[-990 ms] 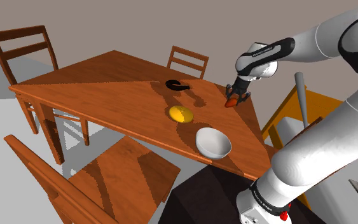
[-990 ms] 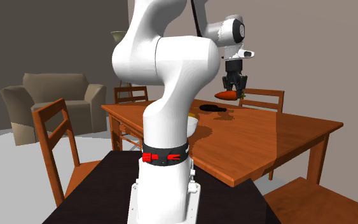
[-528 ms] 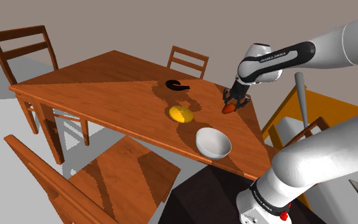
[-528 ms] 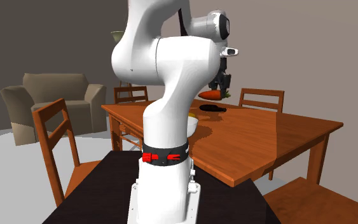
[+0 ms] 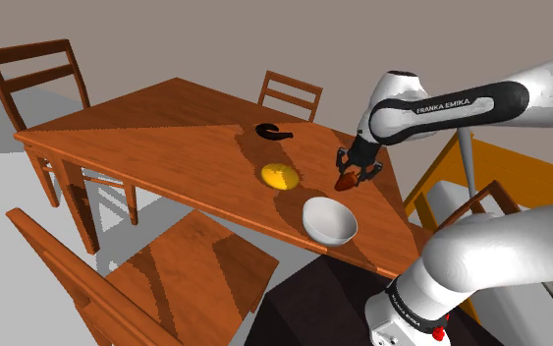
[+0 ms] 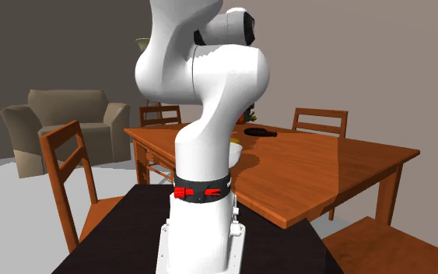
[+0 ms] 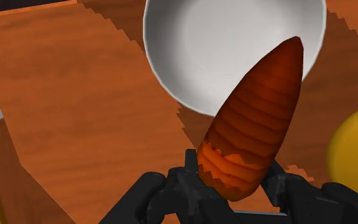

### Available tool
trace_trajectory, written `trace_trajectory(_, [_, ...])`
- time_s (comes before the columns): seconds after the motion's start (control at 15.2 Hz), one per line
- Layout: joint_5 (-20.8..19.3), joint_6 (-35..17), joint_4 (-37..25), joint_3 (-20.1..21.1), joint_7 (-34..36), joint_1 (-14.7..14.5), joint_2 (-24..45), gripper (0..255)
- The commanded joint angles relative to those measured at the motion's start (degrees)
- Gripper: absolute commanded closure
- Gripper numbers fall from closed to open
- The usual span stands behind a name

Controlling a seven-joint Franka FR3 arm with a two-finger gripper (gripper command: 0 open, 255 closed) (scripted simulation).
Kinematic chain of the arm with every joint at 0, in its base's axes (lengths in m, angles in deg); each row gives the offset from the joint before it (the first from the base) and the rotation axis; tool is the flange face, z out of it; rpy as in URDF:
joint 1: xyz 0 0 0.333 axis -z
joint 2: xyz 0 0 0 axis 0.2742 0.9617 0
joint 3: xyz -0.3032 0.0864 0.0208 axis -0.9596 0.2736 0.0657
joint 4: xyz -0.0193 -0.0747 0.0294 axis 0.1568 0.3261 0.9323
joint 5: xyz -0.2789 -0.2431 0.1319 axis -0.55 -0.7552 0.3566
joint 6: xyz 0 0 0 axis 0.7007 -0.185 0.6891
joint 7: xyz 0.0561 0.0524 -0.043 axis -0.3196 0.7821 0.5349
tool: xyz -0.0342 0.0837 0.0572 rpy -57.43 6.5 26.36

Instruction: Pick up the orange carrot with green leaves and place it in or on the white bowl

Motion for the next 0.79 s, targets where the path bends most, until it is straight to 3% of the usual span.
trace_trajectory(0.0, [1.0,1.5,2.4,2.0,2.4,-1.2,-3.7,255])
trace_trajectory(0.26, [4.5,4.7,6.6,6.6,7.8,-5.1,-10.7,255])
trace_trajectory(0.73, [4.0,-2.9,10.0,6.7,8.4,-4.8,-6.4,255])
